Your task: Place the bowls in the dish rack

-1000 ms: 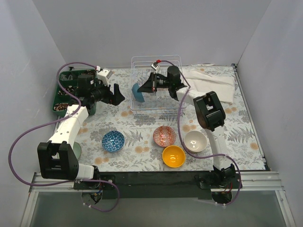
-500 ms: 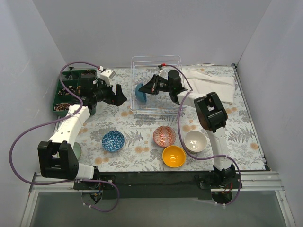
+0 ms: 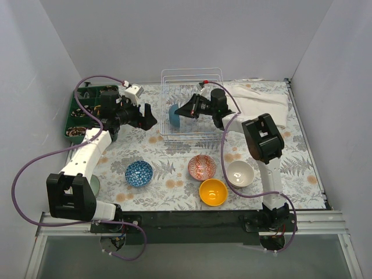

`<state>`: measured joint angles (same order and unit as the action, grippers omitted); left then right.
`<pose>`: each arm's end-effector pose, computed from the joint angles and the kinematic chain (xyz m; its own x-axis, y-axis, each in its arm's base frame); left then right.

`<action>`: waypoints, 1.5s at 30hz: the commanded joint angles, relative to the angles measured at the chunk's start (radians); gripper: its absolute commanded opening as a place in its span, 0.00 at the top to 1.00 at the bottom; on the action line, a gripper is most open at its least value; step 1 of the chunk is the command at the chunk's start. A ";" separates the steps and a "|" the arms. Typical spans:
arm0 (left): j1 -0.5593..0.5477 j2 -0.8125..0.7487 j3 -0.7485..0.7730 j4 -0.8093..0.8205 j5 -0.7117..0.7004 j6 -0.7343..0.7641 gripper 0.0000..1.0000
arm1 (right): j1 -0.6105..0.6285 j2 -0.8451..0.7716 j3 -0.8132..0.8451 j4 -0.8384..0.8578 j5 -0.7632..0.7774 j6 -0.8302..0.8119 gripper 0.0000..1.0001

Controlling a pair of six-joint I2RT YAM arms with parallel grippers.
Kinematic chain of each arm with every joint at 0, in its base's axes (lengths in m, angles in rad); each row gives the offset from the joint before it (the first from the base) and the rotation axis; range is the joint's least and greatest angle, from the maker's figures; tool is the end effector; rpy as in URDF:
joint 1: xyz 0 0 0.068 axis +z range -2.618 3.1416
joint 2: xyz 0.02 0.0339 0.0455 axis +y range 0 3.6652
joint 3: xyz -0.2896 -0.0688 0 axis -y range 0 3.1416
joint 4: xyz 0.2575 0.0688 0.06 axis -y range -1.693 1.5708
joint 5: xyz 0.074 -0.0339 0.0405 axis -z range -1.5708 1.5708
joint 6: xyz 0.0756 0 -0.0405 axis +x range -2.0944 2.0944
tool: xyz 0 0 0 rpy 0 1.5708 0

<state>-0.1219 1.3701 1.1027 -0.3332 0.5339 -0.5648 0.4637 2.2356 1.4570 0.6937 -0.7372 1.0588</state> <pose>0.3340 -0.0797 0.3085 -0.7529 -0.3720 -0.5429 0.1402 0.7154 -0.6845 0.4724 0.2931 0.1923 -0.8481 0.2975 -0.4385 -0.3896 0.2107 0.8966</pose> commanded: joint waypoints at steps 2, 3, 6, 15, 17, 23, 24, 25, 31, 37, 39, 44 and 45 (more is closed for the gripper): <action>-0.007 -0.034 0.008 0.016 0.000 0.017 0.13 | -0.023 -0.016 -0.070 -0.105 0.001 -0.068 0.96; -0.007 -0.035 0.009 0.016 -0.002 0.020 0.13 | -0.028 -0.021 -0.073 -0.127 -0.002 -0.086 0.94; -0.007 -0.037 0.005 0.028 0.003 0.017 0.13 | -0.048 -0.062 -0.081 -0.183 -0.005 -0.141 0.86; -0.008 -0.031 -0.023 0.103 0.018 -0.006 0.12 | -0.125 -0.146 -0.061 -0.423 0.050 -0.328 0.75; -0.009 -0.034 -0.021 0.109 0.014 -0.007 0.12 | -0.131 -0.169 -0.055 -0.485 0.079 -0.378 0.71; -0.009 -0.063 -0.038 0.143 -0.006 0.006 0.09 | -0.132 -0.263 0.054 -0.741 0.174 -0.612 0.59; -0.009 -0.075 -0.041 0.148 -0.006 0.008 0.08 | -0.131 -0.284 0.054 -0.749 0.176 -0.629 0.58; -0.009 -0.091 -0.040 0.146 -0.009 0.012 0.08 | -0.132 -0.297 0.058 -0.757 0.176 -0.640 0.58; -0.009 -0.187 0.008 0.025 -0.135 0.109 0.06 | -0.117 -0.577 0.016 -1.046 0.190 -1.207 0.60; -0.009 -0.313 -0.095 -0.009 -0.227 0.220 0.05 | -0.065 -1.025 -0.348 -1.389 0.102 -1.908 0.62; -0.009 -0.341 -0.121 -0.015 -0.232 0.230 0.05 | 0.011 -1.132 -0.415 -1.463 0.114 -2.063 0.60; -0.009 -0.373 -0.135 -0.056 -0.259 0.270 0.05 | 0.286 -1.280 -0.530 -1.525 0.272 -2.044 0.54; -0.009 -0.376 -0.139 -0.078 -0.259 0.278 0.05 | 0.303 -1.280 -0.535 -1.530 0.263 -1.995 0.54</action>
<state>-0.1268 1.0279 0.9829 -0.3511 0.3164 -0.3492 0.6476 0.9821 0.9665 -0.7258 -0.5419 -0.8658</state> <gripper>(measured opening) 0.948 0.455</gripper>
